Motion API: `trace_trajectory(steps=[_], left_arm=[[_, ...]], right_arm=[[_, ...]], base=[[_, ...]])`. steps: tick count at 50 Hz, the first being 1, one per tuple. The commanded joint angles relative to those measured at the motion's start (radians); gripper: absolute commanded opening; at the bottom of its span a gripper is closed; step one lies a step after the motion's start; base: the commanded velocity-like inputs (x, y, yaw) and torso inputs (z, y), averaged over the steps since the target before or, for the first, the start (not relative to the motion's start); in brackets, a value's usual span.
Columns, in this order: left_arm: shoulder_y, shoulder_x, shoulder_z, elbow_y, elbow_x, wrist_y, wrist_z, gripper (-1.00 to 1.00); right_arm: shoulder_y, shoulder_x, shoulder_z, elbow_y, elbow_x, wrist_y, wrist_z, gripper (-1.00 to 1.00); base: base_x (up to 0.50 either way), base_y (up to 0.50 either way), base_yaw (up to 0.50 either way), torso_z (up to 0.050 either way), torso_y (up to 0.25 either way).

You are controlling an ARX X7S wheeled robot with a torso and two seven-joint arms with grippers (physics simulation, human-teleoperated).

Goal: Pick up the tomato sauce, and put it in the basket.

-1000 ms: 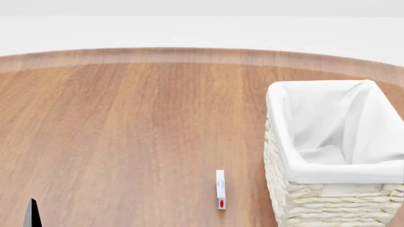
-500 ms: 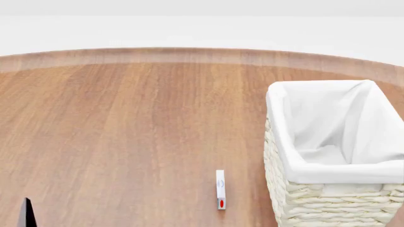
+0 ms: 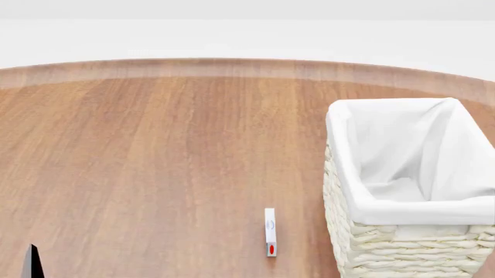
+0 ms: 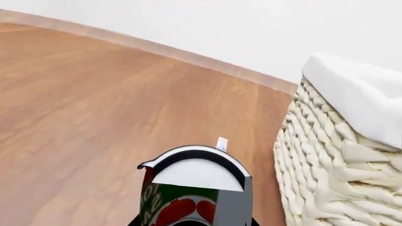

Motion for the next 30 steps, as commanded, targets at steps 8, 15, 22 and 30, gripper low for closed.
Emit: trace_trajectory(steps=[8, 15, 22, 30], left_arm=[[0.002, -0.005, 0.001, -0.005, -0.008, 0.009, -0.006, 1.0], [-0.002, -0.005, 0.005, -0.01, -0.011, 0.007, -0.007, 1.0], [-0.004, -0.01, 0.002, -0.006, -0.015, 0.002, -0.012, 1.0], [-0.004, -0.013, 0.004, -0.007, -0.016, 0.003, -0.014, 1.0]], right_arm=[[0.176, -0.017, -0.017, -0.022, -0.034, 0.173, -0.044, -1.0], [0.208, -0.018, -0.012, -0.029, -0.031, 0.209, -0.045, -1.0], [0.246, -0.022, -0.028, -0.029, -0.06, 0.276, -0.03, -1.0], [0.246, -0.021, -0.029, -0.029, -0.058, 0.276, -0.029, -1.0]], base=[[0.0, 0.0, 0.0, 0.0, 0.0], [0.0, 0.0, 0.0, 0.0, 0.0], [0.0, 0.0, 0.0, 0.0, 0.0], [0.0, 0.0, 0.0, 0.0, 0.0]])
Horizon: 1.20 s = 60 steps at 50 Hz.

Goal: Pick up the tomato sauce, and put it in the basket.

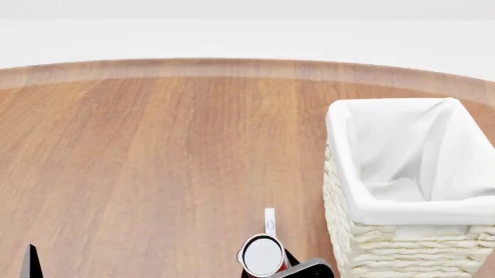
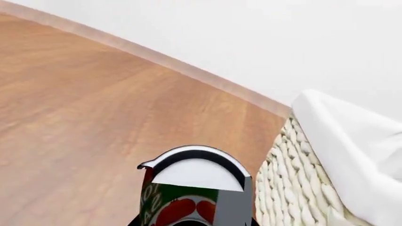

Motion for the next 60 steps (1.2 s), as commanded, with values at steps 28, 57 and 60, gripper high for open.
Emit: trace_trajectory(steps=[28, 57, 60], left_arm=[[0.014, -0.012, 0.003, 0.002, -0.007, 0.01, -0.016, 1.0], [0.013, -0.021, 0.005, 0.001, -0.018, 0.012, -0.026, 1.0], [0.013, -0.022, 0.004, -0.004, -0.02, 0.016, -0.025, 1.0]], right_arm=[[0.245, -0.077, -0.08, 0.175, -0.055, -0.007, -0.082, -1.0], [0.576, -0.13, -0.028, 0.247, -0.029, 0.133, -0.134, -1.0], [0.599, -0.123, -0.031, 0.251, -0.045, 0.132, -0.124, -1.0]], base=[[0.0, 0.0, 0.0, 0.0, 0.0], [0.0, 0.0, 0.0, 0.0, 0.0], [0.0, 0.0, 0.0, 0.0, 0.0]])
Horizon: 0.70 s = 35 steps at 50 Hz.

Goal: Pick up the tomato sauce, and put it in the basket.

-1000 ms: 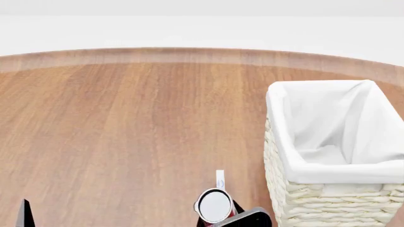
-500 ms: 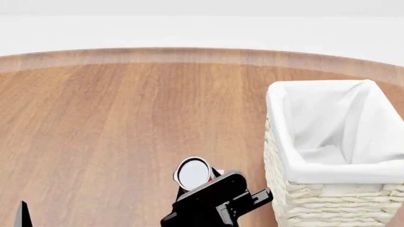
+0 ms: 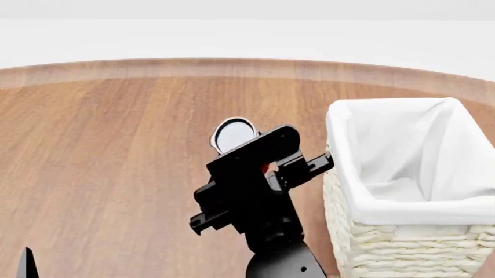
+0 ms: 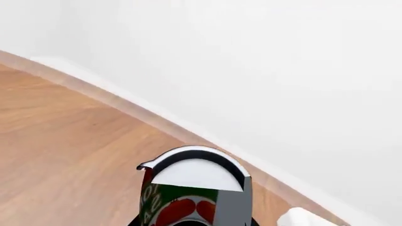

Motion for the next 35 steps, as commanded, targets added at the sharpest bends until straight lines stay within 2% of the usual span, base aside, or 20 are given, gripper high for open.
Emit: trace_trajectory(steps=[1, 9, 16, 23, 29, 35], left_arm=[[0.0, -0.004, -0.002, -0.005, -0.011, 0.005, -0.001, 1.0], [-0.001, -0.007, 0.001, 0.001, -0.01, 0.002, -0.004, 1.0], [0.0, -0.011, 0.002, 0.003, -0.008, -0.003, -0.009, 1.0], [0.009, -0.013, -0.002, 0.009, -0.013, 0.004, -0.012, 1.0], [0.018, -0.017, -0.004, 0.011, -0.013, 0.012, -0.012, 1.0], [0.022, -0.021, -0.004, 0.019, -0.013, 0.009, -0.017, 1.0]], right_arm=[[0.12, -0.006, 0.026, 0.019, -0.02, 0.046, -0.026, -1.0], [0.245, -0.004, 0.094, 0.167, -0.001, 0.02, -0.032, -1.0], [0.384, 0.0, 0.132, 0.456, -0.006, -0.077, -0.04, -1.0], [0.45, 0.002, 0.148, 0.643, -0.011, -0.151, -0.036, -1.0], [0.57, -0.014, 0.137, 0.917, -0.038, -0.253, -0.034, -1.0], [0.706, -0.051, 0.135, 1.305, -0.05, -0.451, -0.031, -1.0]], base=[[0.0, 0.0, 0.0, 0.0, 0.0], [0.0, 0.0, 0.0, 0.0, 0.0], [0.0, 0.0, 0.0, 0.0, 0.001], [0.0, 0.0, 0.0, 0.0, 0.0], [0.0, 0.0, 0.0, 0.0, 0.0], [0.0, 0.0, 0.0, 0.0, 0.0]])
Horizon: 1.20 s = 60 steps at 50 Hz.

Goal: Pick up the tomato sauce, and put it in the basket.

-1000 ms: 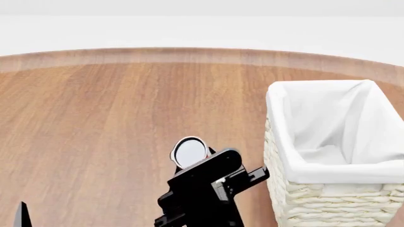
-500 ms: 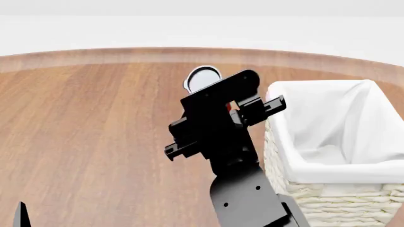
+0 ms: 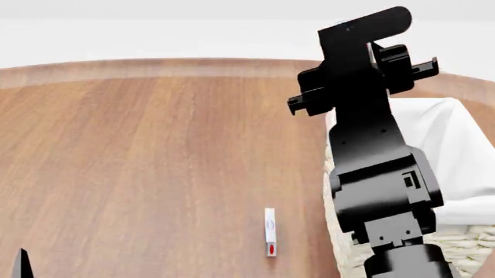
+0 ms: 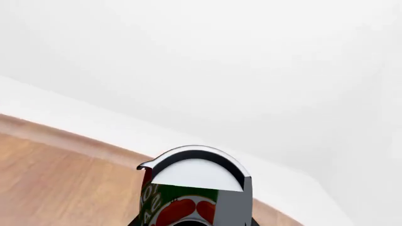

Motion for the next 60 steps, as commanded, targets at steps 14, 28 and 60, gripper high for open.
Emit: trace_trajectory(steps=[14, 28, 60], left_arm=[[0.012, -0.004, 0.009, 0.002, 0.006, 0.012, -0.007, 1.0], [0.003, -0.005, 0.016, -0.01, -0.004, 0.009, -0.006, 1.0], [0.015, -0.007, 0.019, -0.028, -0.013, 0.037, -0.011, 1.0]], right_arm=[[0.188, -0.005, 0.042, 0.505, -0.055, -0.103, -0.021, -1.0], [0.212, 0.014, 0.115, 0.505, -0.074, 0.038, -0.04, -1.0], [0.266, 0.022, 0.194, 0.505, -0.09, 0.304, -0.122, -1.0]], base=[[0.0, 0.0, 0.0, 0.0, 0.0], [0.0, 0.0, 0.0, 0.0, 0.001], [0.0, 0.0, 0.0, 0.0, 0.0]])
